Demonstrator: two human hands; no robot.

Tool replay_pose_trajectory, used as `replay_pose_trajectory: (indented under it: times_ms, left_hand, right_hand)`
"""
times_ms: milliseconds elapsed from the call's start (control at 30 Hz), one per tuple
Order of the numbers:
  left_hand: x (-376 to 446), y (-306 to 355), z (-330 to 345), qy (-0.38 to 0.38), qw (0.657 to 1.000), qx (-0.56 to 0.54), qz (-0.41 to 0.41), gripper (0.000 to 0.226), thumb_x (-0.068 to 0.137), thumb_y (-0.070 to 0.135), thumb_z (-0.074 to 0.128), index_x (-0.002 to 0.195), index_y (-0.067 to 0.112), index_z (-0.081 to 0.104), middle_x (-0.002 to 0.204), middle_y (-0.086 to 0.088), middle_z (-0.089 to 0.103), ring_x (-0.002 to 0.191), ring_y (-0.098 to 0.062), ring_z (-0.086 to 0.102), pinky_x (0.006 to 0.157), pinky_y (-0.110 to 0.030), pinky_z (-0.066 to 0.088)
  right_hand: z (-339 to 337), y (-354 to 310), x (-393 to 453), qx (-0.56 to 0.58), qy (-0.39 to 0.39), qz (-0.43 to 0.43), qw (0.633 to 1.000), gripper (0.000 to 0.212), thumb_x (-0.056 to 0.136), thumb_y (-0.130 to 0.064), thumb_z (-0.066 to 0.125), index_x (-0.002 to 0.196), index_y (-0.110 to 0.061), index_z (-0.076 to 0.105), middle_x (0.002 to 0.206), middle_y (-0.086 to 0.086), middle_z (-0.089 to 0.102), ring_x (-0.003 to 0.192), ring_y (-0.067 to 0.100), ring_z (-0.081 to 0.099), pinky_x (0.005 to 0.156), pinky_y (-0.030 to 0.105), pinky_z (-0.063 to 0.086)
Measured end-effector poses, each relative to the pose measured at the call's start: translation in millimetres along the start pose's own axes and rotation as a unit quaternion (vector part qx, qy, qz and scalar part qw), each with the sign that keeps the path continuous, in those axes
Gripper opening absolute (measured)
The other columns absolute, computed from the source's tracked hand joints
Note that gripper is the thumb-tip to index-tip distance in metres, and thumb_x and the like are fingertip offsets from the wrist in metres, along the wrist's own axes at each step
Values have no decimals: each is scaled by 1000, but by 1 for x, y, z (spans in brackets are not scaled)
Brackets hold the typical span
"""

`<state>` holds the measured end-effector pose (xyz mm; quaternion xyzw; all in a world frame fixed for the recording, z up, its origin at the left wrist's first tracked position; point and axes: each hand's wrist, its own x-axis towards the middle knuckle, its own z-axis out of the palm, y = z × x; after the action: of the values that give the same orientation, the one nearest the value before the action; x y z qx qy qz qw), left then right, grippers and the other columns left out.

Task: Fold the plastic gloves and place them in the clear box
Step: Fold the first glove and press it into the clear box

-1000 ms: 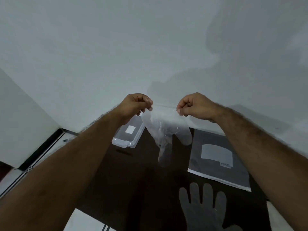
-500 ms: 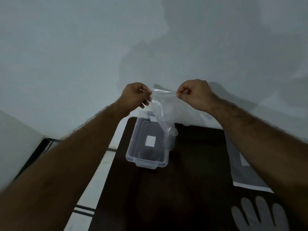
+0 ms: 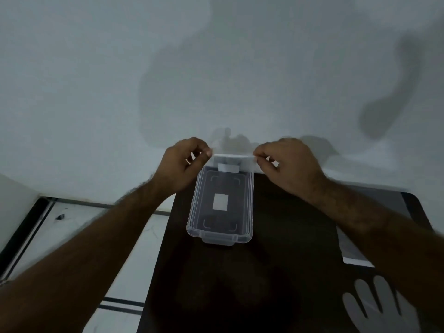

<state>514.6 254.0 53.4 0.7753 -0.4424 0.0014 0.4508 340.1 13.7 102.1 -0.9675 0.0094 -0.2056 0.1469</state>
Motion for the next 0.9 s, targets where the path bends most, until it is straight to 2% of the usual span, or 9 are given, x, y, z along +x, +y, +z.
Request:
replay_pose_trajectory:
  times_ms: [67, 167, 267, 367, 433, 533, 600, 700, 900]
  left_hand:
    - [-12, -14, 8, -18, 1000, 12, -10, 20, 105, 31, 65, 111, 14, 75, 103, 4, 76, 93, -20, 69, 74, -43, 59]
    - [-27, -29, 19, -35, 998, 13, -41, 21, 106, 33, 66, 114, 16, 75, 106, 12, 75, 95, -11, 67, 81, -39, 59]
    - [-42, -39, 32, -53, 996, -8, -70, 17, 106, 30, 67, 112, 17, 75, 107, 27, 68, 100, 2, 67, 85, -24, 57]
    - [-57, -54, 42, -75, 995, 21, -67, 15, 107, 33, 65, 112, 23, 74, 107, 27, 67, 103, 9, 61, 84, -10, 46]
    - [-65, -65, 47, -99, 992, 42, -63, 15, 107, 34, 63, 114, 25, 74, 114, 18, 71, 107, 4, 60, 89, -16, 47]
    - [-73, -77, 50, -140, 986, 78, -45, 16, 105, 28, 67, 115, 19, 76, 117, 3, 75, 114, -13, 64, 94, -28, 53]
    - [-78, -84, 53, -175, 977, 115, -32, 19, 103, 29, 68, 117, 18, 77, 123, -1, 76, 127, -21, 63, 105, -36, 48]
    - [-81, -89, 57, -223, 962, 155, -34, 21, 102, 31, 70, 118, 20, 78, 133, -5, 74, 143, -26, 54, 122, -48, 36]
    - [-76, -98, 62, -310, 924, 220, 40, 17, 100, 34, 69, 112, 26, 78, 130, 3, 76, 150, -27, 48, 130, -52, 20]
  right_hand:
    - [17, 1, -11, -2, -26, 8, 1000, 14, 97, -22, 68, 105, -17, 78, 87, -3, 78, 74, 15, 66, 82, 32, 48]
    - [42, 3, -25, -2, -73, 17, 997, 15, 100, -27, 63, 103, -20, 76, 85, -5, 76, 74, 14, 64, 85, 36, 52]
    - [66, 4, -39, -4, -110, 23, 994, 18, 101, -28, 59, 98, -20, 74, 82, -4, 74, 71, 15, 63, 80, 39, 53]
    - [88, 5, -52, 2, -127, 30, 991, 22, 100, -30, 56, 96, -18, 74, 80, -2, 73, 72, 17, 62, 74, 40, 52]
    - [103, 4, -59, 2, -143, 33, 989, 26, 100, -32, 52, 95, -19, 74, 82, -2, 72, 75, 17, 62, 76, 39, 51]
    - [124, 3, -70, -3, -160, 14, 987, 27, 103, -30, 51, 93, -19, 74, 82, -2, 72, 77, 17, 63, 79, 35, 49]
    - [135, 2, -76, -22, -167, -8, 986, 31, 104, -30, 48, 91, -19, 73, 80, -2, 71, 75, 17, 62, 82, 34, 49]
    - [147, 3, -79, -60, -186, -44, 980, 29, 103, -32, 47, 87, -22, 69, 78, -3, 68, 75, 19, 60, 89, 40, 46]
    - [156, -3, -75, -126, -250, -92, 956, 14, 95, -26, 65, 82, -23, 67, 72, -3, 66, 70, 20, 61, 96, 46, 42]
